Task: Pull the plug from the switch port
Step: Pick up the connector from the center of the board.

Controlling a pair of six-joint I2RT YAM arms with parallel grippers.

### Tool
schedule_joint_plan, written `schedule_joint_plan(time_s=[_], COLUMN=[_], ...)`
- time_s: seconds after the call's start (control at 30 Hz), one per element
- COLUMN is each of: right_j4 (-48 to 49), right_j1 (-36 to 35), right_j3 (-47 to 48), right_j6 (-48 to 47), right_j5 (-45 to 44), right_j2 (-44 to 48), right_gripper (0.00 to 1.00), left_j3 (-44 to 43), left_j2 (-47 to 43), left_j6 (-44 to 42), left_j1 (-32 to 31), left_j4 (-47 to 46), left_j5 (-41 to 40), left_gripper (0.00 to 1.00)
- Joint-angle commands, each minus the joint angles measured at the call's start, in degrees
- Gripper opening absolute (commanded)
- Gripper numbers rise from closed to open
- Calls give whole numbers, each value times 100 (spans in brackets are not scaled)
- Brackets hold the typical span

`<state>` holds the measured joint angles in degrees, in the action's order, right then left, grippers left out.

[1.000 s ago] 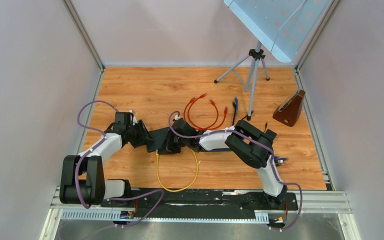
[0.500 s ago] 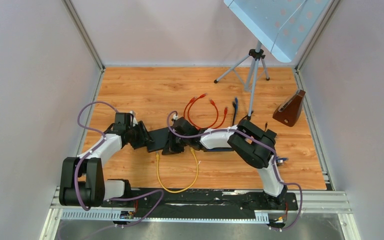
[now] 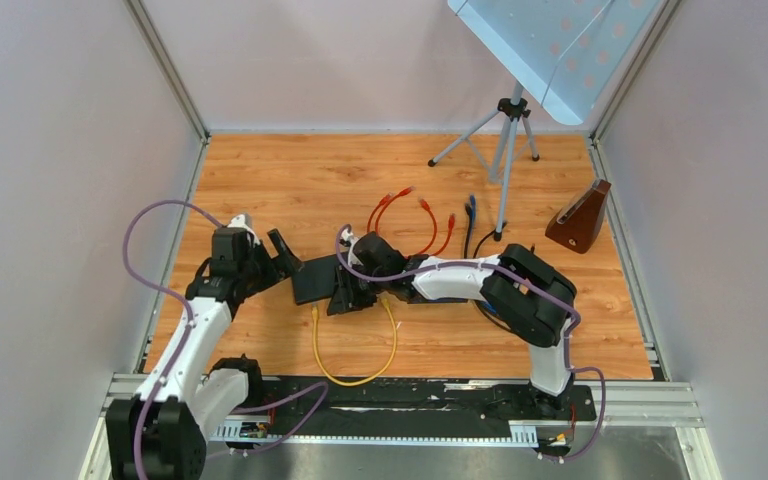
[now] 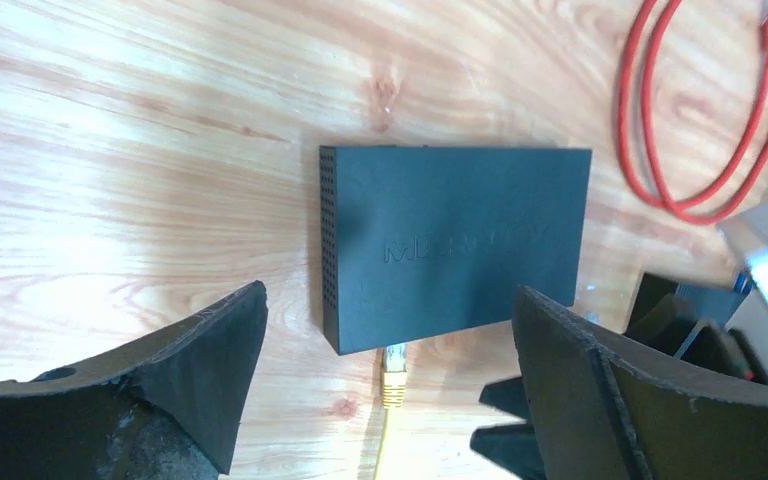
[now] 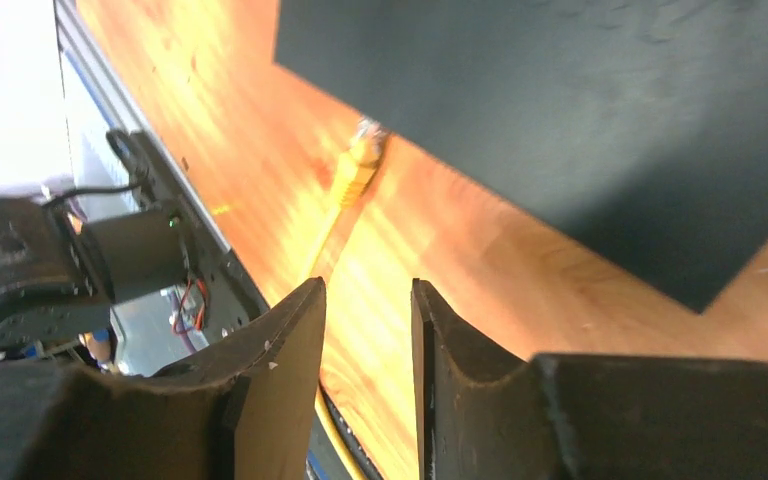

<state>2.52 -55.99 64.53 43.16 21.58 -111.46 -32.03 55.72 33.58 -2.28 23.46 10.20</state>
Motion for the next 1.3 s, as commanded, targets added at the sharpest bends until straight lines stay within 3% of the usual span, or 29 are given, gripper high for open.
schedule_joint_plan(time_s=[0.0, 0.27, 0.8, 1.07, 1.13, 1.23, 1.27], right_j4=[-337, -1052, -2065, -2857, -2927, -2960, -2932], right_j1=[-343, -1413, -2400, -2628, -2628, -2616, -2596], right_j3=[109, 518, 1412, 1785, 1715, 1646, 1619], right_j6=[-881, -1524, -2215, -2084, -1983, -1890, -1891], right_j5=[247, -874, -2539, -3918, -4077, -4026, -3924], right_j2=[321, 148, -571, -929, -896, -749, -681], right_gripper=[37, 38, 37, 24, 17, 0, 0], left_j3=[-195, -641, -700, -594, -557, -531, -549], left_j2=[-834, -903, -706, -703, -697, -645, -601], left_j6=[244, 450, 484, 500, 512, 531, 532], left_j1=[-26, -1, 568, 630, 633, 636, 639], left_j4=[538, 1510, 1527, 1503, 1487, 1408, 1403], left_j5=[-923, -2027, -1704, -1643, -1628, -1535, -1500], left_gripper=[100, 100, 100, 100, 100, 100, 100])
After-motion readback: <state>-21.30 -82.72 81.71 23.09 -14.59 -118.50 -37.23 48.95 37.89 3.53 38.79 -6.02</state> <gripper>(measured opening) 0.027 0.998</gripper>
